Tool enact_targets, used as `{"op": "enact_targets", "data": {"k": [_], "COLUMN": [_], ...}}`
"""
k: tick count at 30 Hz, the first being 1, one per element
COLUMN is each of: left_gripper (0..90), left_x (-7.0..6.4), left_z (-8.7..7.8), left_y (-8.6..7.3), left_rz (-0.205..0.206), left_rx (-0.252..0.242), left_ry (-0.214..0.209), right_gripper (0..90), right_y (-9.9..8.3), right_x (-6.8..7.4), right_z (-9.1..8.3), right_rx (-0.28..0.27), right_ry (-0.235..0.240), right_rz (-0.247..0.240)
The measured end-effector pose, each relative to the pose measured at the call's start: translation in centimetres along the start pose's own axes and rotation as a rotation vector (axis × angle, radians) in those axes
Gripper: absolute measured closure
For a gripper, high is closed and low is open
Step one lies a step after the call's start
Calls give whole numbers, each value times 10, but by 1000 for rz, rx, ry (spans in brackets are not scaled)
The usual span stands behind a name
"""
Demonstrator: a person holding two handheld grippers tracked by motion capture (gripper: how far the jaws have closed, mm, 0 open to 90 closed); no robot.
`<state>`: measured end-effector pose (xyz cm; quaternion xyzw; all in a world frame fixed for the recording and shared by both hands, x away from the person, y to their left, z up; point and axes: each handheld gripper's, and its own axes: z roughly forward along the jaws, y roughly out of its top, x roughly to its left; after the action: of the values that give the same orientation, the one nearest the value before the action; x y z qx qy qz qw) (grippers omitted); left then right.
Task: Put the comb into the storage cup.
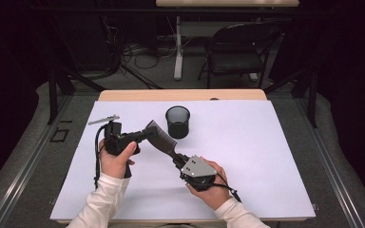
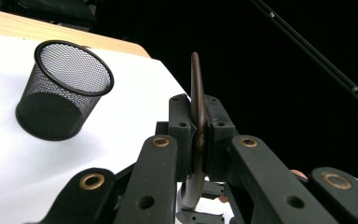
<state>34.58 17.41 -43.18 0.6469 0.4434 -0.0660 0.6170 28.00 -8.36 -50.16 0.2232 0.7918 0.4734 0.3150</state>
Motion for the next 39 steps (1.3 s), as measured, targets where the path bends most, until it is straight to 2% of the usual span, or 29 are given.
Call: {"op": "enact_targets", "data": {"k": [8, 29, 39], "left_gripper": [846, 847, 847], "left_x": [2, 6, 8], "left_z": [-1, 0, 1], "left_y": [0, -1, -2], "left_rz": [-25, -38, -42], "left_rx": [-9, -12, -14], "left_ry": [-19, -24, -16], "right_gripper": [729, 723, 682], "right_y": [0, -1, -1], "right_x": [0, 2, 2], "right_z": [0, 2, 3], "right_rx": [-4, 2, 9], "right_ry": [3, 7, 12], "right_rz": [6, 11, 13]}}
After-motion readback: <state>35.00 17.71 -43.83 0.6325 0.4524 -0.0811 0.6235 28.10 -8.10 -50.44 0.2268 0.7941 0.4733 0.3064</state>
